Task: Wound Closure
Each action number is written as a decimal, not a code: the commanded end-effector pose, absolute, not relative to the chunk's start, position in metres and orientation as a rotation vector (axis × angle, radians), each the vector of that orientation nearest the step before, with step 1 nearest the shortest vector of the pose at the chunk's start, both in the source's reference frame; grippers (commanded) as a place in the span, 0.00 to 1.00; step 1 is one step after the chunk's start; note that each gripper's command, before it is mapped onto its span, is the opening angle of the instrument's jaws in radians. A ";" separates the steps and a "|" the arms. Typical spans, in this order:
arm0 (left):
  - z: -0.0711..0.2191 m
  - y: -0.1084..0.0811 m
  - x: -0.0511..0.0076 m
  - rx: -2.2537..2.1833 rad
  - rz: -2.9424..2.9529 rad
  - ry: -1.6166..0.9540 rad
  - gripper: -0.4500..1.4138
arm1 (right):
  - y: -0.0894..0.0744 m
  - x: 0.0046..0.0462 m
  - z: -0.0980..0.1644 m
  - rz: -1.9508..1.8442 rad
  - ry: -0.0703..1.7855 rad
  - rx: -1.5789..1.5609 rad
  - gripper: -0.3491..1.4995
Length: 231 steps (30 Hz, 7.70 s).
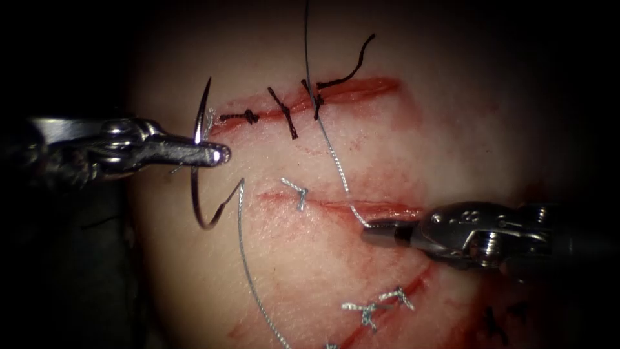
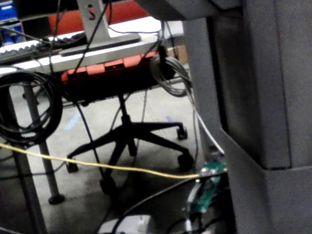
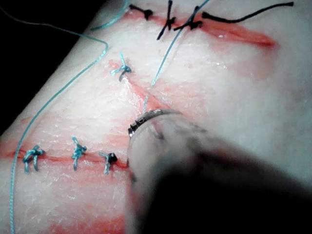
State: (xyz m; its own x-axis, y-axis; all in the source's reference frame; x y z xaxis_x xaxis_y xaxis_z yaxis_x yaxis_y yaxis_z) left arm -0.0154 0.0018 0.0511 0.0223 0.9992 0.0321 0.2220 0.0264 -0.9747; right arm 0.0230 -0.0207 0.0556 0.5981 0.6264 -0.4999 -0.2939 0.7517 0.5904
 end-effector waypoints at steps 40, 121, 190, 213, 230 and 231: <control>0.051 0.002 -0.0158 -1.359 1.056 -1.371 0.00 | -0.018 -0.0034 0.054 0.733 0.387 0.492 0.00; 0.051 -0.007 -0.0276 -2.039 2.613 -0.419 0.00 | -0.019 0.0283 0.047 1.239 1.341 1.300 0.61; 0.066 -0.004 -0.0177 -0.902 1.692 -0.985 0.52 | -0.008 0.0158 0.048 0.946 1.708 0.532 0.00; 0.071 -0.007 -0.0253 -0.676 1.282 -1.221 0.00 | -0.009 0.0173 0.048 0.982 1.703 0.548 0.00; 0.071 -0.004 -0.0268 -1.115 1.178 -1.305 0.00 | -0.010 0.0171 0.047 0.994 1.700 0.565 0.00; 0.070 -0.004 -0.0270 -1.141 1.181 -1.294 0.00 | -0.010 0.0171 0.047 0.994 1.700 0.565 0.00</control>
State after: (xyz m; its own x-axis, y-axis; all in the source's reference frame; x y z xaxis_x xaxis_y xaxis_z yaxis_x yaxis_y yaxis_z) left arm -0.0266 -0.0037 0.0699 -0.0538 0.9955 0.0776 0.0147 0.0785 -0.9968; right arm 0.0163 -0.0097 0.0470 -0.3482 0.7653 -0.5413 -0.0987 0.5443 0.8330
